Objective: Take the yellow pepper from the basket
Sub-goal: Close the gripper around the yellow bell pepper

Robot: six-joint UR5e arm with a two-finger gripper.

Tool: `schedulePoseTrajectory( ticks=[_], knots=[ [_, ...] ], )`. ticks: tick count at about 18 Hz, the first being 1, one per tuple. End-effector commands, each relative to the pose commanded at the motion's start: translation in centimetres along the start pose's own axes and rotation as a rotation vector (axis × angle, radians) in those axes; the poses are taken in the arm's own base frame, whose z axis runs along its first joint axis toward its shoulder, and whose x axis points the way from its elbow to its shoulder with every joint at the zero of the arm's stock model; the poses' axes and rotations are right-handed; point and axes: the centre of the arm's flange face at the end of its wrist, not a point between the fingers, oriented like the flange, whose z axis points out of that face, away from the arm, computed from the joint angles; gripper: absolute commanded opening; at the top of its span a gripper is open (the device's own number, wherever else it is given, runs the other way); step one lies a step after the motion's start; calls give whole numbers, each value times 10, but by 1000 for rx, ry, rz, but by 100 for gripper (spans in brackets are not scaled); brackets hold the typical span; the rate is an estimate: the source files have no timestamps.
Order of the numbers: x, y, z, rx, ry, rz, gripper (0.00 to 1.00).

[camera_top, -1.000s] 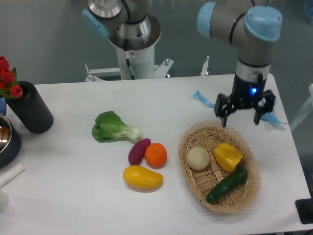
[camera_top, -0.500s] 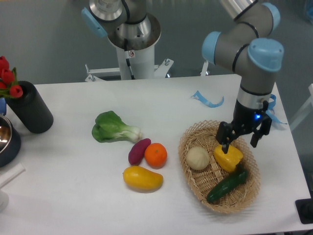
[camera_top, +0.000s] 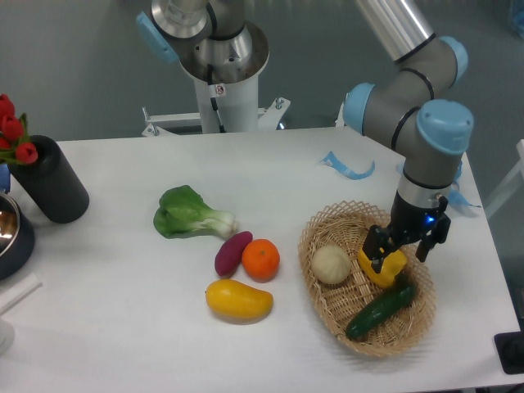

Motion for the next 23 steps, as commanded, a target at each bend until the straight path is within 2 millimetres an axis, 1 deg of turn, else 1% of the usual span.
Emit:
schedulePoseTrajectory(
  ticks=[2,4,7,19,20,23],
  knots=[
    [1,6,3,-11,4,-4,100],
    [1,6,2,-9,4,-8,100],
    [1,5,5,-6,2,-37,100],
    [2,6,13,-15,4,-30,100],
    [1,7,14,-17,3,-28,99],
    [8,7,17,-41,-36,-12,92]
  ],
)
